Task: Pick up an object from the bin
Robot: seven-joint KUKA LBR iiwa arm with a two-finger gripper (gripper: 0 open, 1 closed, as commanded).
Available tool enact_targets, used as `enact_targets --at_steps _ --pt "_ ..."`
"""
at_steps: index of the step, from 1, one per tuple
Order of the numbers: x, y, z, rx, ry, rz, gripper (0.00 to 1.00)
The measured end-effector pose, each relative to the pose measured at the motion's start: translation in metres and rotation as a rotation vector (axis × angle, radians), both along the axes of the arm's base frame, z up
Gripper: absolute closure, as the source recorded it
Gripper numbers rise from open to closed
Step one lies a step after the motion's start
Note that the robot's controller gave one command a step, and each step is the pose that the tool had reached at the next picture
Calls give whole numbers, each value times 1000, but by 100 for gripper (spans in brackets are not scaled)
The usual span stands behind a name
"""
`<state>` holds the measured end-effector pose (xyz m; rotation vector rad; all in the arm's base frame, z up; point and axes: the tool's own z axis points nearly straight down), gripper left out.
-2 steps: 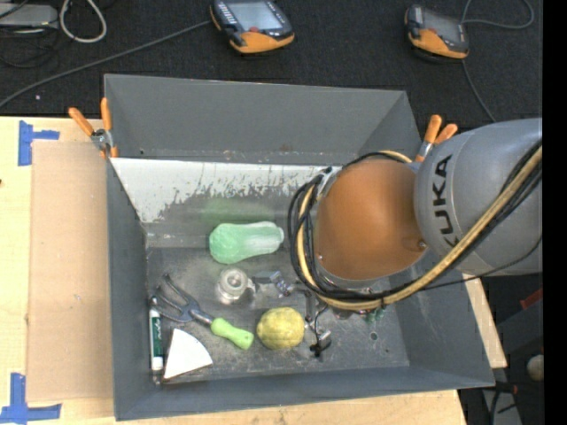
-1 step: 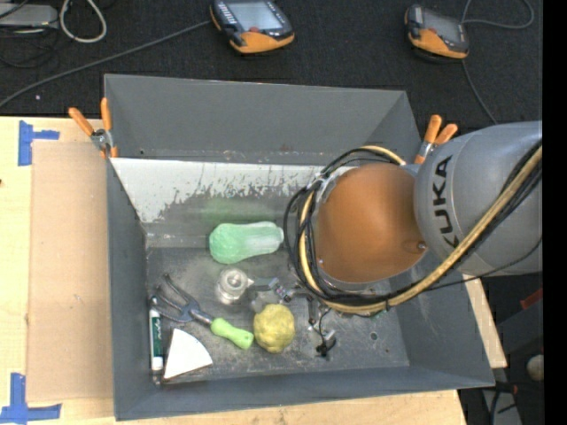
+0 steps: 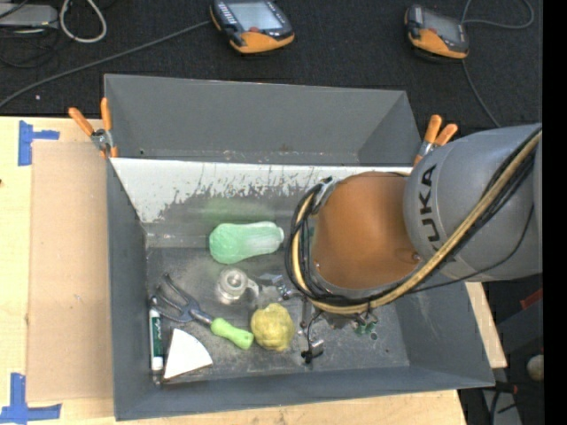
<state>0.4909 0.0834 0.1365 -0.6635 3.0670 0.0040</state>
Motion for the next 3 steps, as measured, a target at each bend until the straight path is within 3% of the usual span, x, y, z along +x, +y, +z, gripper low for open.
enact_targets --at_steps 1,2,3 --pt "3 6 -45 0 -2 94 0" --pt "7 -4 -68 1 -2 -17 0" --pt "7 -5 -68 2 3 80 100"
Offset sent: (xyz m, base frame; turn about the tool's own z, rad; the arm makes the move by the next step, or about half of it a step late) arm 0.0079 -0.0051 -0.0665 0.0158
